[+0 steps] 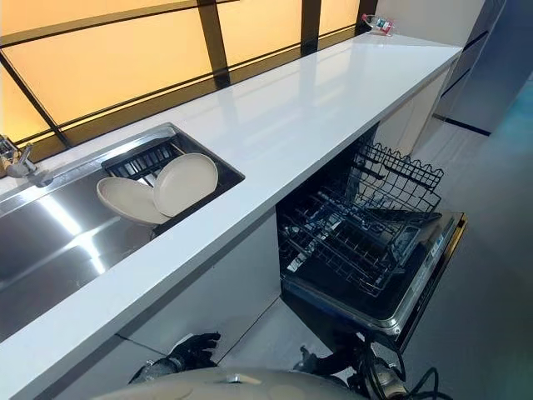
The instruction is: Pick up plates and place into dishwasher.
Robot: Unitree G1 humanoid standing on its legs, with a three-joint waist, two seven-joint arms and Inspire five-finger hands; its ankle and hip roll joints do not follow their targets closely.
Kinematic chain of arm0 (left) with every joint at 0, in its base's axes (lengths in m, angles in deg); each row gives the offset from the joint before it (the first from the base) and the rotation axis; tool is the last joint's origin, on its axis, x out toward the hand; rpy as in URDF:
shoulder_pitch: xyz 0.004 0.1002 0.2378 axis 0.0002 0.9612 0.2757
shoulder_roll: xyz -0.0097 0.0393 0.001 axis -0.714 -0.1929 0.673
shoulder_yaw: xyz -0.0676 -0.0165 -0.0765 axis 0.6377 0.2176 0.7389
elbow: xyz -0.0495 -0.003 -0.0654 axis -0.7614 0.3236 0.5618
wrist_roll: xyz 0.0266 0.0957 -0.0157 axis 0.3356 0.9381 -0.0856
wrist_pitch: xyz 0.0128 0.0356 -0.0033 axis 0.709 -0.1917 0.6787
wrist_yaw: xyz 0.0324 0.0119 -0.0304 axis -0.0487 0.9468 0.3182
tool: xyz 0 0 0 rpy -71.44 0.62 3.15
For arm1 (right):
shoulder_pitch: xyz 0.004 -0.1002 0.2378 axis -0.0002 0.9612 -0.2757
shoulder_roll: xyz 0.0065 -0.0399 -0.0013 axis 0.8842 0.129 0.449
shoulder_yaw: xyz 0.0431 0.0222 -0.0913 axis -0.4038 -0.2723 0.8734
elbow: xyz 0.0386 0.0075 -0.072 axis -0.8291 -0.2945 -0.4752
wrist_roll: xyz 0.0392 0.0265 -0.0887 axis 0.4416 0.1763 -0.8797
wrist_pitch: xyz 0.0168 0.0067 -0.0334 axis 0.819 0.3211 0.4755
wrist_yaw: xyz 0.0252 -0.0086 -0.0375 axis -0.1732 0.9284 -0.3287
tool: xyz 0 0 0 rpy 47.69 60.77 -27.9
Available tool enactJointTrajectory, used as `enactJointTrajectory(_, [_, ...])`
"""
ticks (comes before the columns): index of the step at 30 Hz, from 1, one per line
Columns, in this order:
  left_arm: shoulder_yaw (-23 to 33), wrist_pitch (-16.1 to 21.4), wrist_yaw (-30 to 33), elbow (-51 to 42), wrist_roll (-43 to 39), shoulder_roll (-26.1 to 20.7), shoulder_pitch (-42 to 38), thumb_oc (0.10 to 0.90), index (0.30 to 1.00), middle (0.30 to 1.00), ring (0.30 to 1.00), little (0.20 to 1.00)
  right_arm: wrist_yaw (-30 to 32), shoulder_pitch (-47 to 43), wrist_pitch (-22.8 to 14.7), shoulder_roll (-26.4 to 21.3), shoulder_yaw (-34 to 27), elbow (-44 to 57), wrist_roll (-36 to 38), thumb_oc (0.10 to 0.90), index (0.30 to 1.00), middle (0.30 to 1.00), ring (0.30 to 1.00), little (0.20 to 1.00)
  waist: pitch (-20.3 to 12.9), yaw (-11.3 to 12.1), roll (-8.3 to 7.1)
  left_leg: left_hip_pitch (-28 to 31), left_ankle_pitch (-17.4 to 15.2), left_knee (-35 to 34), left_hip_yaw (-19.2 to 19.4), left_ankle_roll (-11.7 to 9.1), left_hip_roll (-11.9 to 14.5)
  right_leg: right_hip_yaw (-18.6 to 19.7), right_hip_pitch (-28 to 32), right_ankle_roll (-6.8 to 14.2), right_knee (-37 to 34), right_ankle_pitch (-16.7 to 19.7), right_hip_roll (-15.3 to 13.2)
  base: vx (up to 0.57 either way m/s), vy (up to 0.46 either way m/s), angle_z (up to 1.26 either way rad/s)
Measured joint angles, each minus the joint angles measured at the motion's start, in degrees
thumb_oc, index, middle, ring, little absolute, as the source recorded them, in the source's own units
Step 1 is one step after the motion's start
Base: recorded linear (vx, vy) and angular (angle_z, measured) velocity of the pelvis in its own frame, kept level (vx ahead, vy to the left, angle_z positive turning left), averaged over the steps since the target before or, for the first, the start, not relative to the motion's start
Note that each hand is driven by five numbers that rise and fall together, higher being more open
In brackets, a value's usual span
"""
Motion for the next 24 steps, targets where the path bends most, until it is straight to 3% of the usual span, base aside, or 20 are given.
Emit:
enactJointTrajectory(16, [0.0, -0.77, -2.75, 0.01, -0.07, -0.06, -0.11, 0.8, 0.9, 0.9, 0.9, 0.9, -0.02, 0.02, -0.01, 0.0, 0.0, 0.0, -0.13, 0.8, 0.9, 0.9, 0.9, 0.9, -0.06, -0.07, 0.07, 0.03, 0.01, 0.0, -0.01, 0.01, -0.01, -0.01, 0.02, -0.03, 0.0, 0.02, 0.0, -0.01, 0.0, 0.0])
enactJointTrajectory(24, [-0.31, -3.49, -10.22, -0.09, -3.52, -0.19, -1.26, 0.8, 0.9, 0.9, 0.9, 0.9, -0.02, -0.13, 0.57, 0.02, 0.04, 0.06, -0.23, 0.8, 0.9, 0.9, 0.9, 0.9, -0.1, -0.23, 0.07, 0.1, 0.01, 0.0, 0.09, 0.01, -0.03, 0.1, 0.02, -0.03, 0.0, 0.04, 0.01, 0.0, 0.0, 0.0])
